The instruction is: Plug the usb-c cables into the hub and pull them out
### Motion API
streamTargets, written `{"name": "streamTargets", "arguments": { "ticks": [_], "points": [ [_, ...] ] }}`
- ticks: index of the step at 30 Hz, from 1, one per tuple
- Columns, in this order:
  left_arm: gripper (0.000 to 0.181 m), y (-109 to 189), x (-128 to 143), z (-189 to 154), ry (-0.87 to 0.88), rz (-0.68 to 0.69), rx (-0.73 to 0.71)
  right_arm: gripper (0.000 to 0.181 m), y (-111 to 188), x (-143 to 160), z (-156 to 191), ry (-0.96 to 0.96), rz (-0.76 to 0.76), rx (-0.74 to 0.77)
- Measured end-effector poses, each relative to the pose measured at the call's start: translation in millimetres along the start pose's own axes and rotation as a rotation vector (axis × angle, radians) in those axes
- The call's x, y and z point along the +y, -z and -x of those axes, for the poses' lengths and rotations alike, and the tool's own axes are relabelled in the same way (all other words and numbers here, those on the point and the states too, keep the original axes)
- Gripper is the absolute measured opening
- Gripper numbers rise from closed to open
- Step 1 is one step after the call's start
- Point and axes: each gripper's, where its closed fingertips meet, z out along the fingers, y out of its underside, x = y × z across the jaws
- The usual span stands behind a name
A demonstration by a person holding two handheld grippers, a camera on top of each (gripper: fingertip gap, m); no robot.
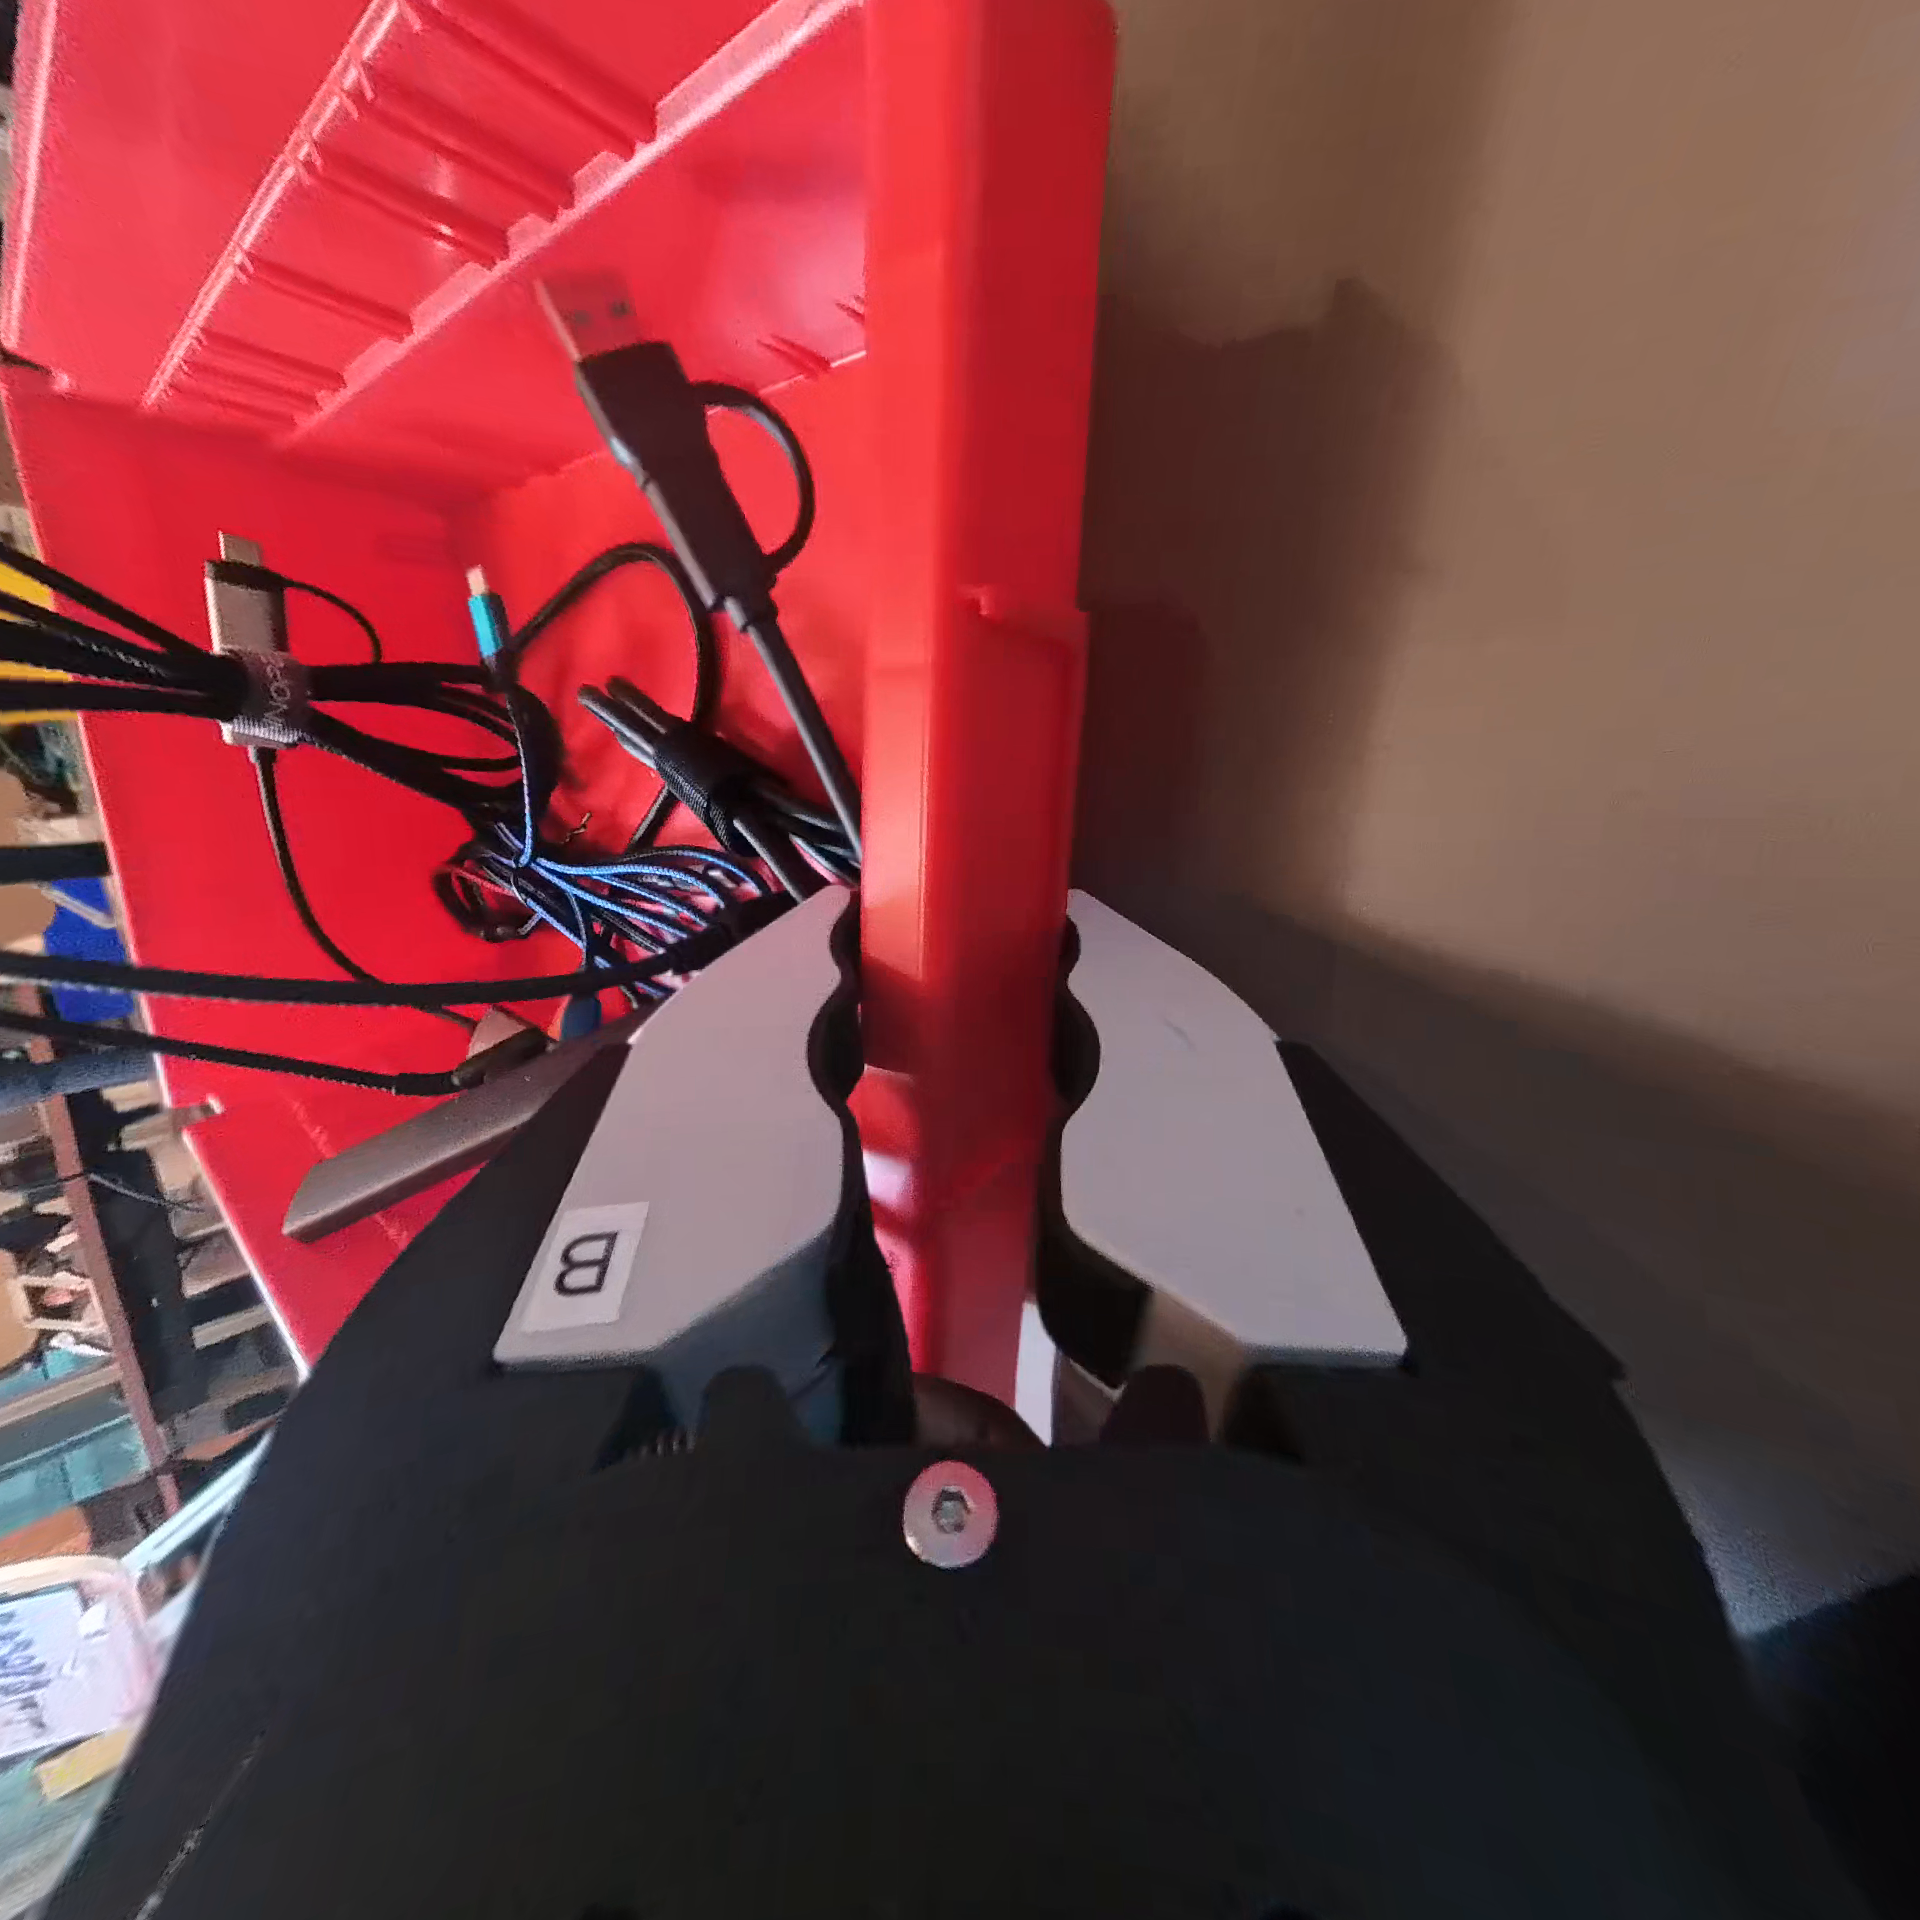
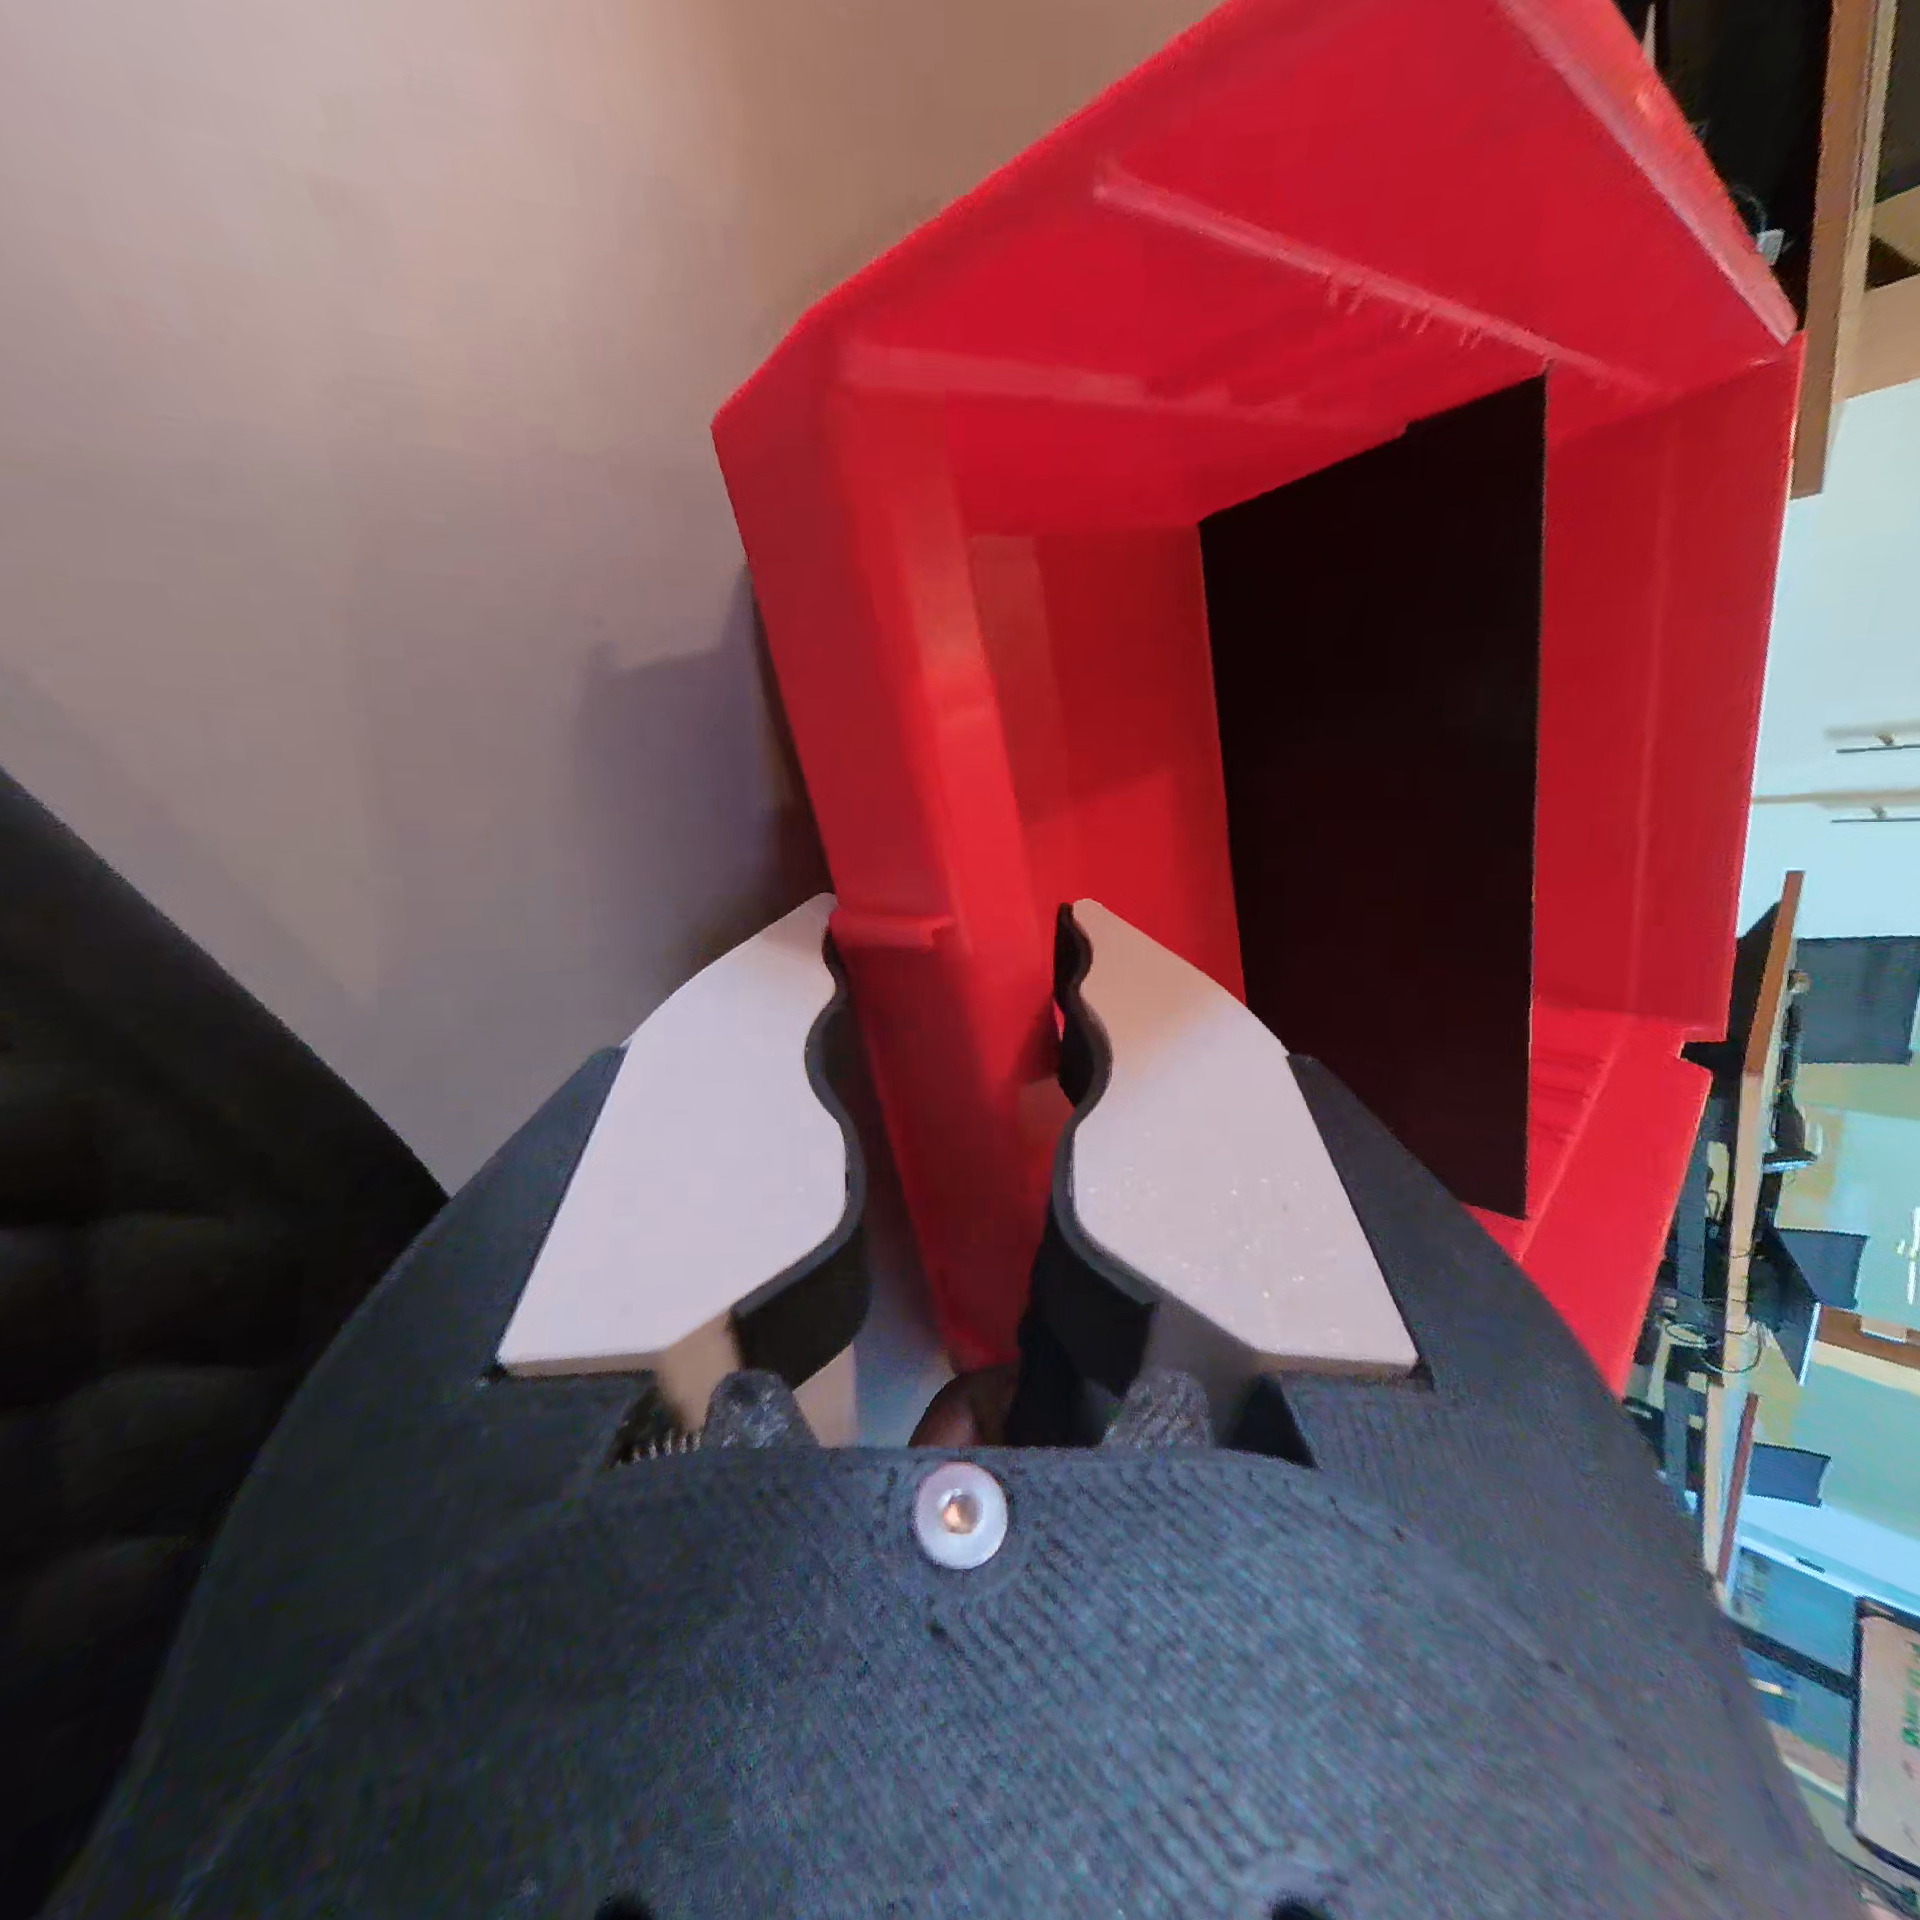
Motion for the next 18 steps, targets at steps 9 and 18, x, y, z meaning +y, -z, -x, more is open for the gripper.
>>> {"name": "streamTargets", "arguments": {
  "ticks": [9, 18],
  "points": [
    [0.036, 16.8, 64.3, 10.2, 0.028, 0.031, -0.012, 0.036, 4.3, 24.6, -7.1, 0.012, 0.042, -0.013],
    [0.039, 35.4, 133.2, 19.7, 0.017, 0.073, -0.031, 0.034, -2.0, 67.7, -31.1, 0.127, 0.077, -0.056]
  ]
}}
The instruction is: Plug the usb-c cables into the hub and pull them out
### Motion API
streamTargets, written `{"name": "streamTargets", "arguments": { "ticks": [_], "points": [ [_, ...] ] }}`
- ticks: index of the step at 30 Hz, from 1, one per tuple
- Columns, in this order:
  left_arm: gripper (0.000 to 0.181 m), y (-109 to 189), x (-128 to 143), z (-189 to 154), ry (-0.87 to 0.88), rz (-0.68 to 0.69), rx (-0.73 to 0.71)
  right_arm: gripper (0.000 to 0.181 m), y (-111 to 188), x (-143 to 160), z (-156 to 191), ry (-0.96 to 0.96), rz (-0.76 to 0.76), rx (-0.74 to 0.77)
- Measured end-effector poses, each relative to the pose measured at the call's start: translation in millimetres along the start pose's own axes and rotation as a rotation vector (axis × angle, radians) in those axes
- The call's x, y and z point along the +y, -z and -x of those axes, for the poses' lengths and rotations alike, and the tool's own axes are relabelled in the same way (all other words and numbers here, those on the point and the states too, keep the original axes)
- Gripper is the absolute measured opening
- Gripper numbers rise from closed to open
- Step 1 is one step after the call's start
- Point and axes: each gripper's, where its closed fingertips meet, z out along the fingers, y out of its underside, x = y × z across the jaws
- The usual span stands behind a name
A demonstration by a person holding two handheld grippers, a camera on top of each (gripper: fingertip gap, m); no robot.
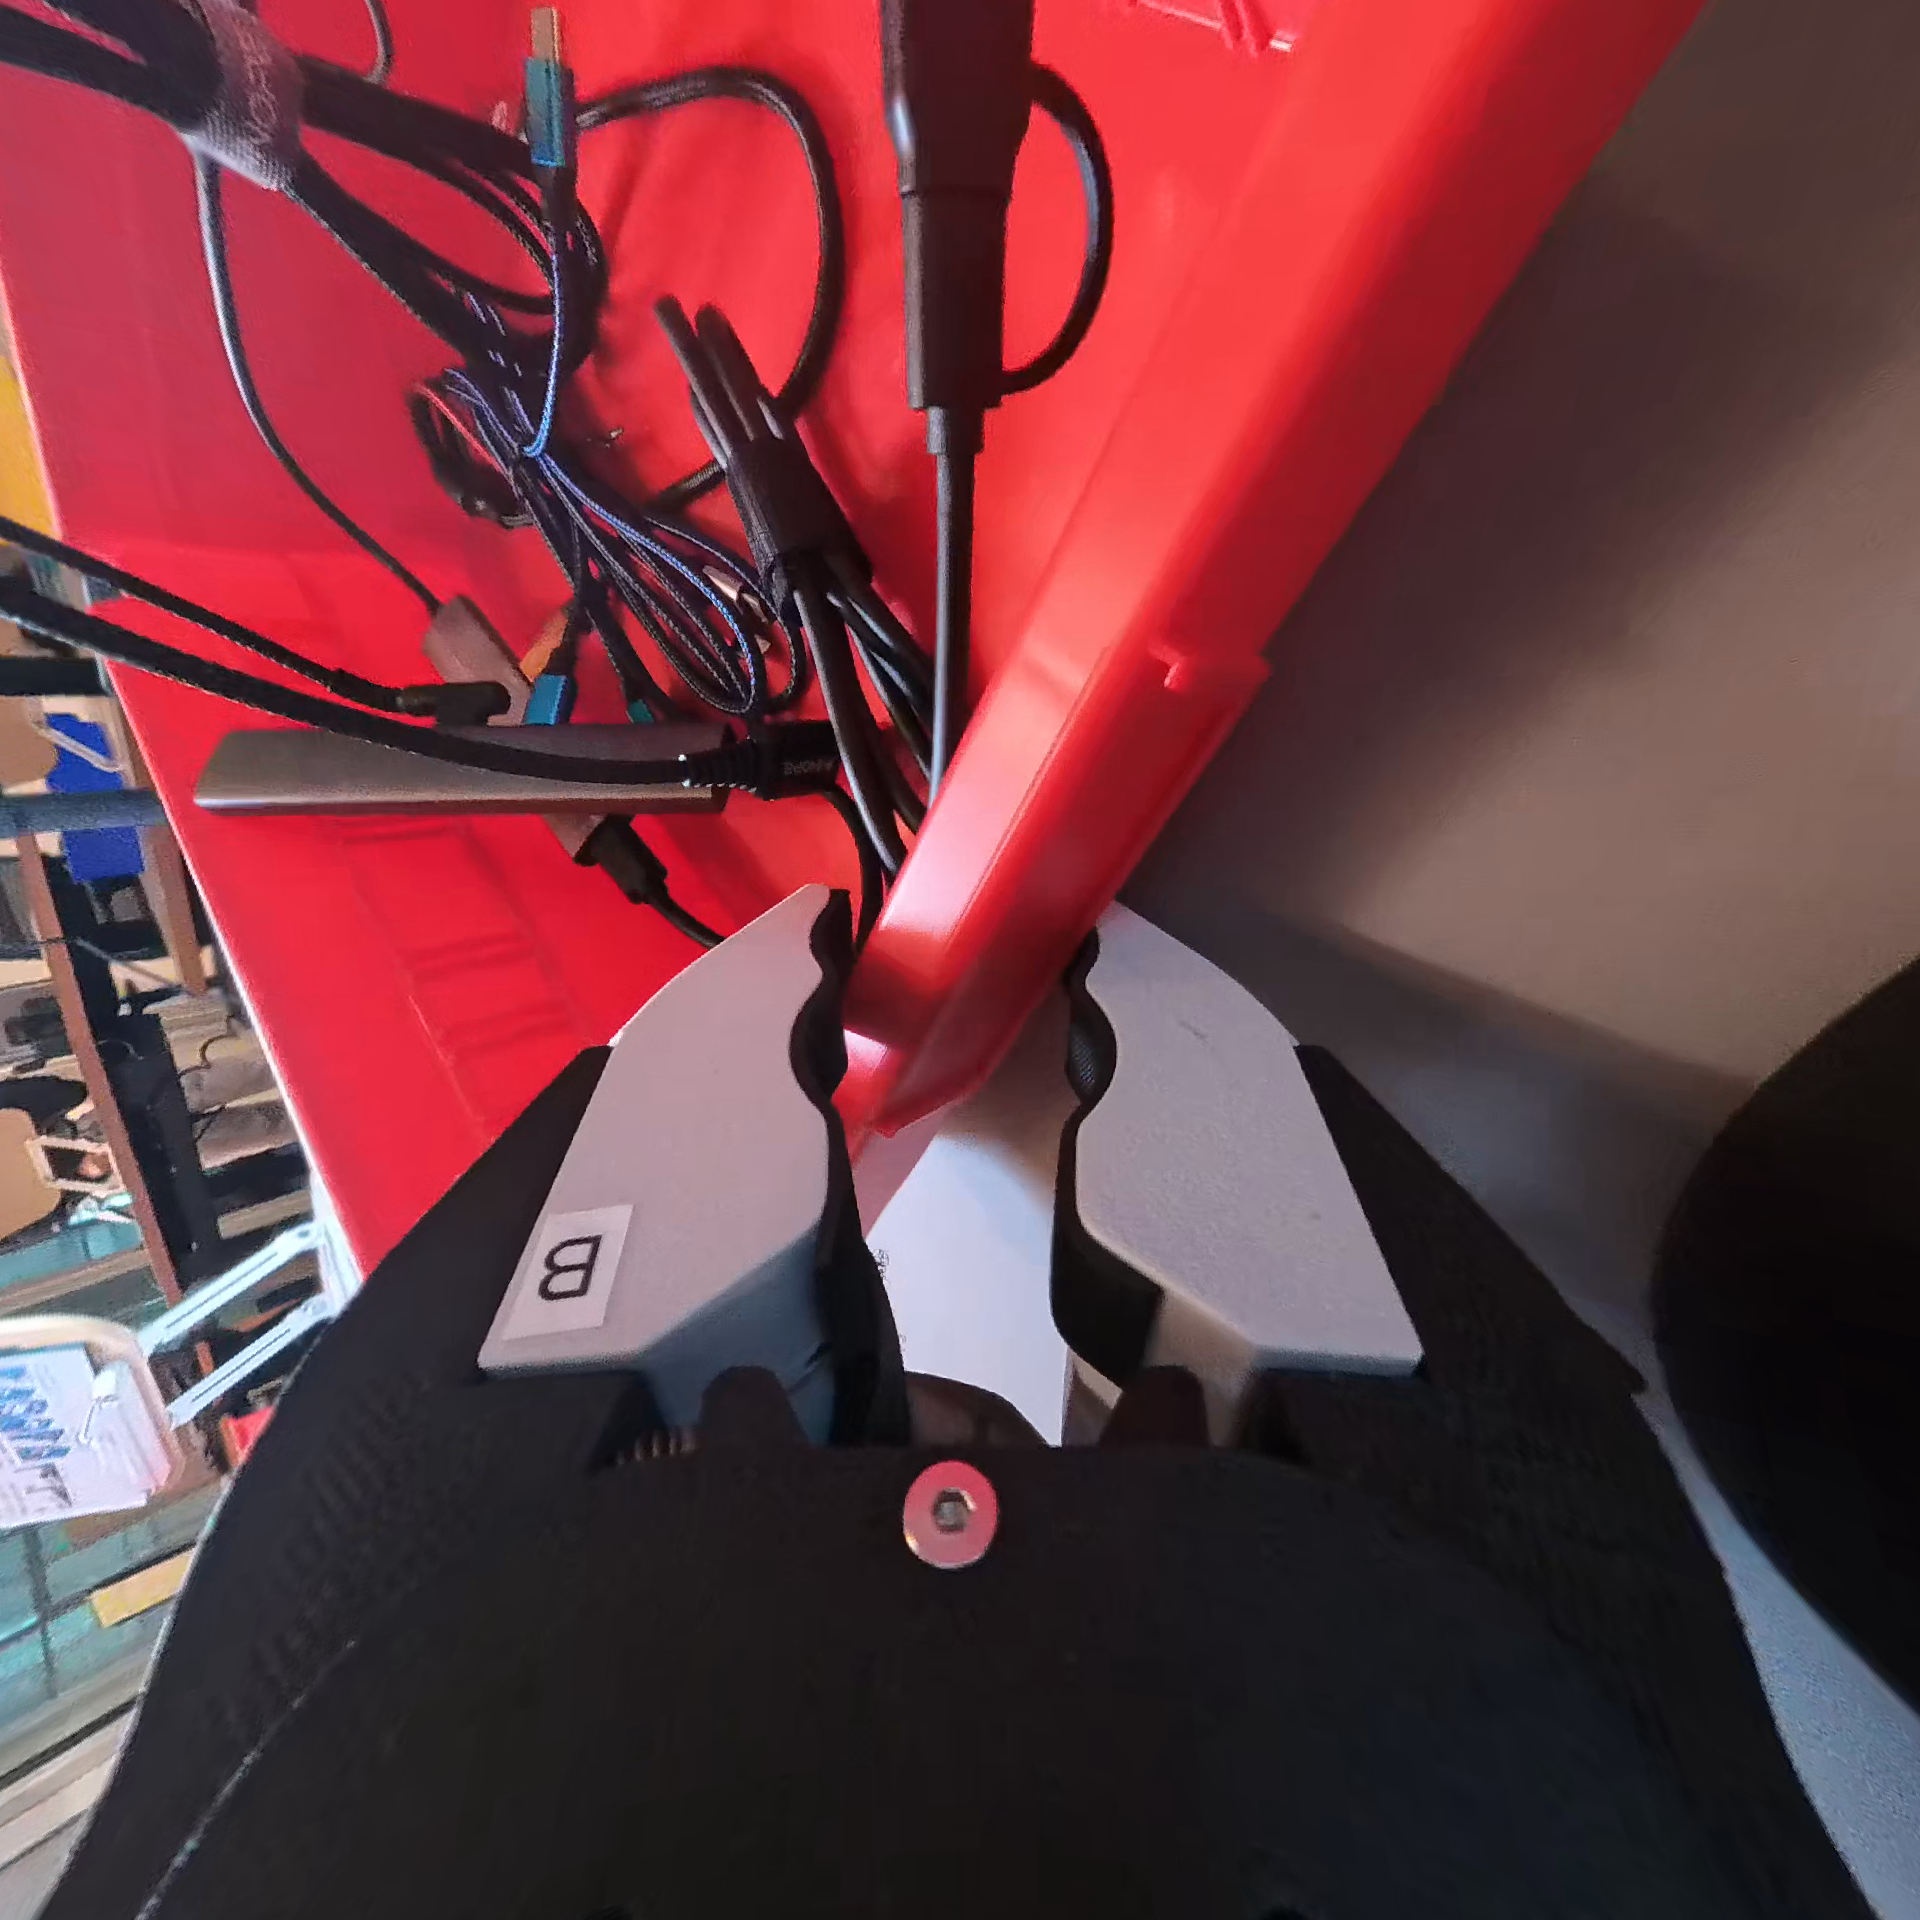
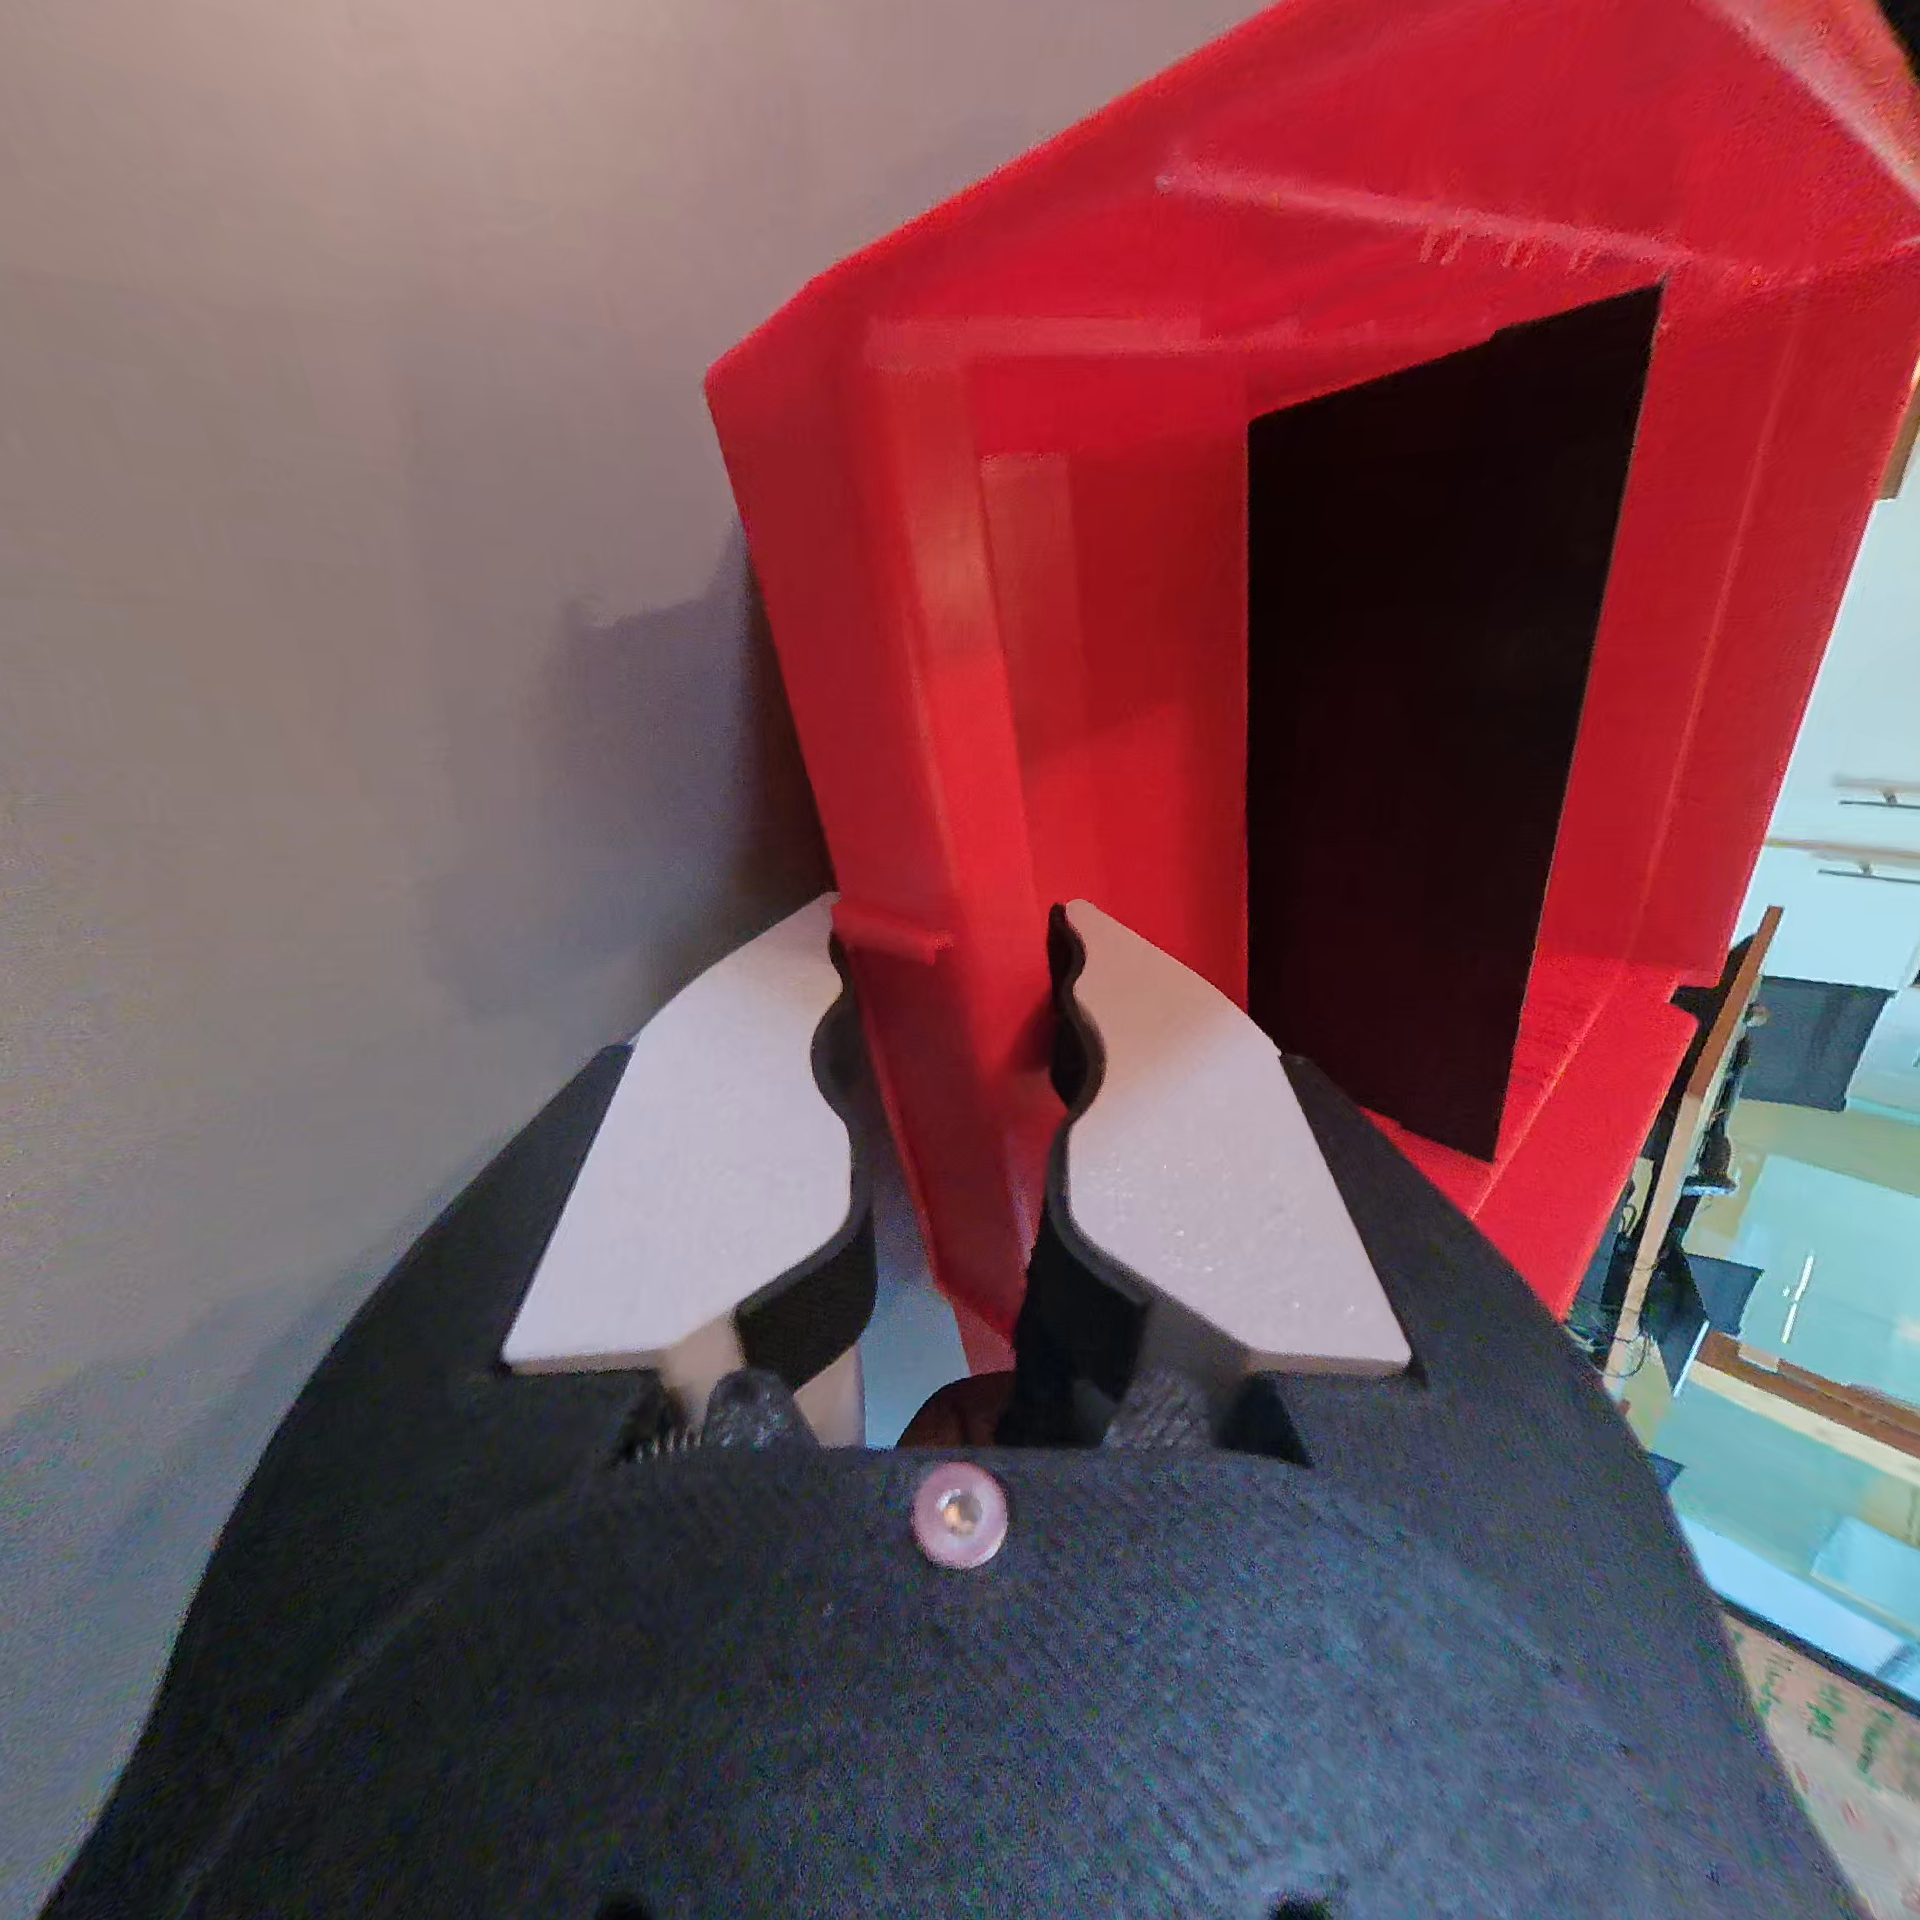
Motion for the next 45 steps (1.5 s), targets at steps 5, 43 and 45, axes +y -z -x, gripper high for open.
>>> {"name": "streamTargets", "arguments": {
  "ticks": [5, 43, 45],
  "points": [
    [0.038, 5.2, 21.5, 3.0, 0.021, 0.033, -0.040, 0.033, 5.5, 29.1, -0.9, 0.067, 0.034, -0.030],
    [0.038, 72.1, 212.5, -1.5, 0.082, 0.202, -0.085, 0.032, 46.2, 104.4, 20.8, 0.089, 0.140, -0.045],
    [0.038, 72.0, 213.2, -1.0, 0.074, 0.184, -0.083, 0.032, 46.6, 103.9, 21.3, 0.090, 0.137, -0.052]
  ]
}}
